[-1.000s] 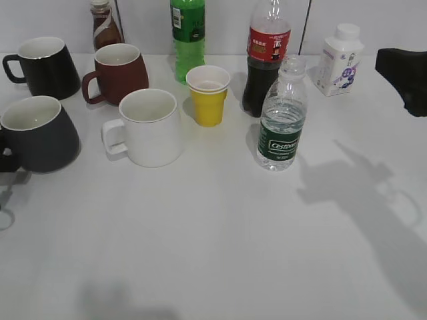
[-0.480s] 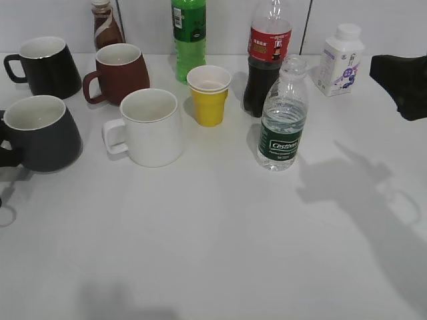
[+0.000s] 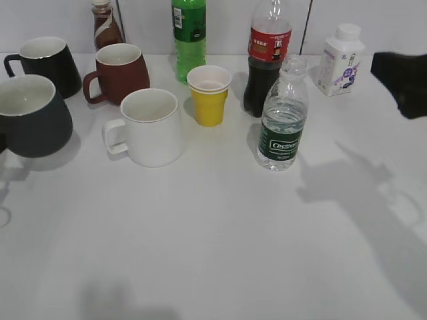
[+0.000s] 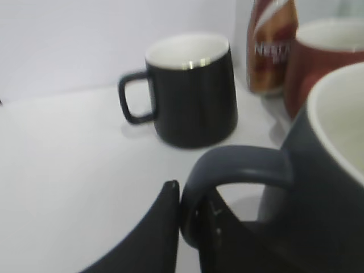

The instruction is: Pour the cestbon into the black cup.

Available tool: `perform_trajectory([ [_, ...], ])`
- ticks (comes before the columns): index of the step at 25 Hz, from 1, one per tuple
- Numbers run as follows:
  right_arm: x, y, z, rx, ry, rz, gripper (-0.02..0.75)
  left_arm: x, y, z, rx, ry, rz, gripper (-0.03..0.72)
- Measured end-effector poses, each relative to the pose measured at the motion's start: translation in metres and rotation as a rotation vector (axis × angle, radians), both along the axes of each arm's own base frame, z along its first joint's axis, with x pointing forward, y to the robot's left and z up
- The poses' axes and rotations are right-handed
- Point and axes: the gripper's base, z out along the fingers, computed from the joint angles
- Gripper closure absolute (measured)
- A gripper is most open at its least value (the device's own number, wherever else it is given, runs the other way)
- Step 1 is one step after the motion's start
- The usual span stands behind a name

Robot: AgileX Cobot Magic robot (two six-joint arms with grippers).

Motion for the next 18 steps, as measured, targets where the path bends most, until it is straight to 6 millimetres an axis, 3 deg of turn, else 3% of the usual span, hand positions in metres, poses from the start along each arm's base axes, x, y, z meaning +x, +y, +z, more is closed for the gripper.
perform_trajectory([
  [9, -0.016, 0.010, -0.036, 0.034, 0.037, 0.163, 0.149, -0.007, -0.001, 0.025, 0.007, -0.075, -0.007, 0.636],
  [14, 0.000, 0.028, -0.064, -0.027, 0.030, 0.295, 0.149, -0.010, -0.004, 0.033, 0.020, -0.094, -0.040, 0.636],
  [18, 0.023, 0.038, -0.101, -0.012, 0.108, 0.293, 0.148, -0.011, -0.007, 0.035, 0.021, -0.091, -0.072, 0.636],
])
